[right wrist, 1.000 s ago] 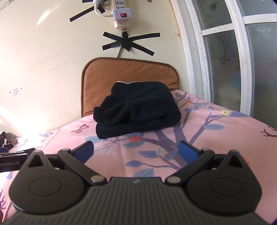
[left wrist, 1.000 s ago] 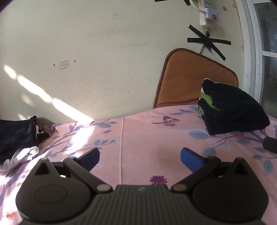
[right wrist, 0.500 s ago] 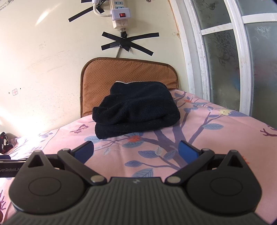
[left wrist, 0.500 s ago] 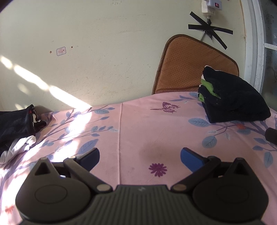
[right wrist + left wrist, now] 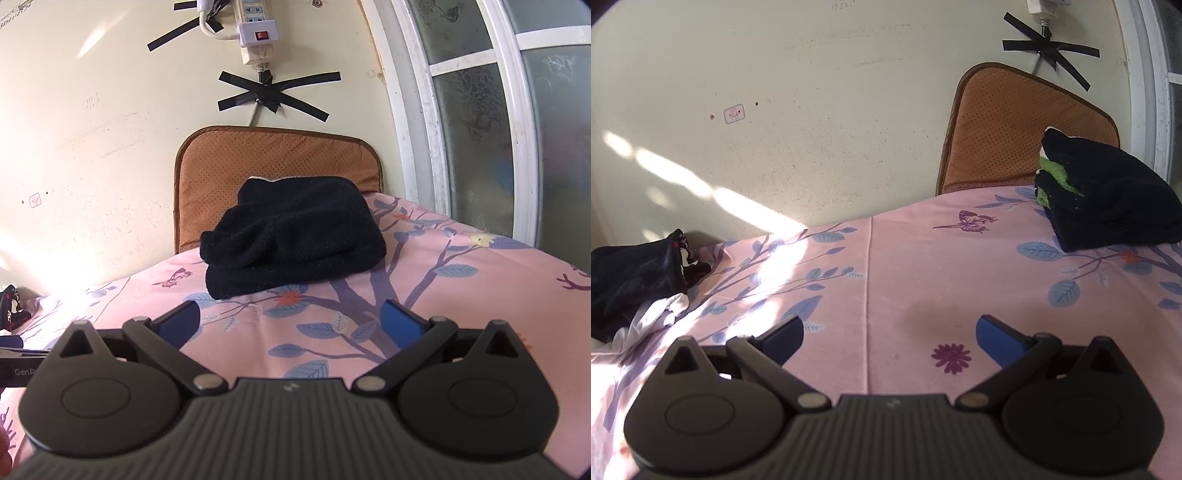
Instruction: Fold small clothes
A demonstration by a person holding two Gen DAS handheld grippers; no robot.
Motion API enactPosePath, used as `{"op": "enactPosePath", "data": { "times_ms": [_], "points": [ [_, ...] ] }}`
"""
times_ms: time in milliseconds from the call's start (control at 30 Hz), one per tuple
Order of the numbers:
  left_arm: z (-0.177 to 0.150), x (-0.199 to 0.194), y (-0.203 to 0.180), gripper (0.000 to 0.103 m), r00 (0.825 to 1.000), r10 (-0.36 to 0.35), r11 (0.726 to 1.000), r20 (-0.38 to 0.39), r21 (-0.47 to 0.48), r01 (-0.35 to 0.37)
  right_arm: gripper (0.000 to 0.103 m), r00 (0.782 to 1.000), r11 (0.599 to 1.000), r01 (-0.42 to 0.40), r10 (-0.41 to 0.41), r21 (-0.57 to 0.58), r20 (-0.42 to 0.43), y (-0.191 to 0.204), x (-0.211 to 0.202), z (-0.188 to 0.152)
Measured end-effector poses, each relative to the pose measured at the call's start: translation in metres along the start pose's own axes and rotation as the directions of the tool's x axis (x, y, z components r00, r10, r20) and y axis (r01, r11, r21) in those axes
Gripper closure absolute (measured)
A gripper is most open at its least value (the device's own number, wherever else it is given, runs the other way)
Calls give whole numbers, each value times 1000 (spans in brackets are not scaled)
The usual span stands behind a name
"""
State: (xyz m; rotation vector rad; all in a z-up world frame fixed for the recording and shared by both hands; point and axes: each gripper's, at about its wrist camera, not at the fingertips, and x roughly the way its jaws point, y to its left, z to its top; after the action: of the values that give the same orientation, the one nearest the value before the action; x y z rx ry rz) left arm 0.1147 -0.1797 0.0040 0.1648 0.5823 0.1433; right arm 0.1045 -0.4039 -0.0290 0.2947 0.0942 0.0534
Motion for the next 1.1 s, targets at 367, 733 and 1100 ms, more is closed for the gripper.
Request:
{"op": "enactPosePath", "data": {
  "times_ms": [367,733,1100],
  "points": [
    [0,-2,0,0,1000,-7,1000,12,2,7,0,1000,1000,0,0,1,0,0,0,0],
    [-1,-7,-6,0,996,61,997,67,43,-64,0,1000,1000,1,-1,1,0,0,0,0],
    [-1,-8,-6,0,997,39,998,61,51,-42,0,1000,1000,0,0,1,0,0,0,0]
  ]
}}
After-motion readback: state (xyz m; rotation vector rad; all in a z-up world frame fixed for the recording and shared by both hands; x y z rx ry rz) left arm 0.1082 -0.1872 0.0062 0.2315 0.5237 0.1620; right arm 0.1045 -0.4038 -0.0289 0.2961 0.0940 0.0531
